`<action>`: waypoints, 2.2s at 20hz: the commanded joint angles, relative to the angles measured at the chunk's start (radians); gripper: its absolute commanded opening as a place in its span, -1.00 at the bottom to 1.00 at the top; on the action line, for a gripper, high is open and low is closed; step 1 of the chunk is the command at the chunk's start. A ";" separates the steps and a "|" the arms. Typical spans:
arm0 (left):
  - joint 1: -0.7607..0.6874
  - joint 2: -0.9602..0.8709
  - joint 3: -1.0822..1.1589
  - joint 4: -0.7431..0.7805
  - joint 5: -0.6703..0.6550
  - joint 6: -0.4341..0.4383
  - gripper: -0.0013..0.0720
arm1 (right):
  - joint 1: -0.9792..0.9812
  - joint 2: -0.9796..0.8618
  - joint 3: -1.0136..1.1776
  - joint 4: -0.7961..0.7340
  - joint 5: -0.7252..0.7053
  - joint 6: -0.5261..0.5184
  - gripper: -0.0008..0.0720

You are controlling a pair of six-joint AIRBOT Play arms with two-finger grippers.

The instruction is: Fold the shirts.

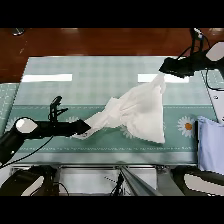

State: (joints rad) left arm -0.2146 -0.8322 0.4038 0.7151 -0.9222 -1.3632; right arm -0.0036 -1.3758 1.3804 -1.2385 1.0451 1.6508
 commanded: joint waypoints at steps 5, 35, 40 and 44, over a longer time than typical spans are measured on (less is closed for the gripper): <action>0.269 0.126 0.174 0.485 -0.380 -0.131 0.95 | -0.342 0.092 -0.009 -0.026 0.345 -0.119 0.72; 0.383 -0.259 -0.008 -0.204 -0.005 0.271 -0.90 | -0.484 0.451 -0.946 0.150 0.212 -0.283 0.72; 0.383 -0.259 0.058 -0.204 -0.005 0.271 -0.90 | -0.484 0.415 -0.947 0.314 0.135 -0.343 0.72; 0.383 -0.259 0.063 -0.204 -0.006 0.270 -0.90 | -0.484 0.254 -0.900 0.416 0.091 -0.409 0.72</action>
State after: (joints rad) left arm 0.1684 -1.0908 0.4553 0.5121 -0.9291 -1.0943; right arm -0.4881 -1.0325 0.4530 -0.9092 1.1713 1.2884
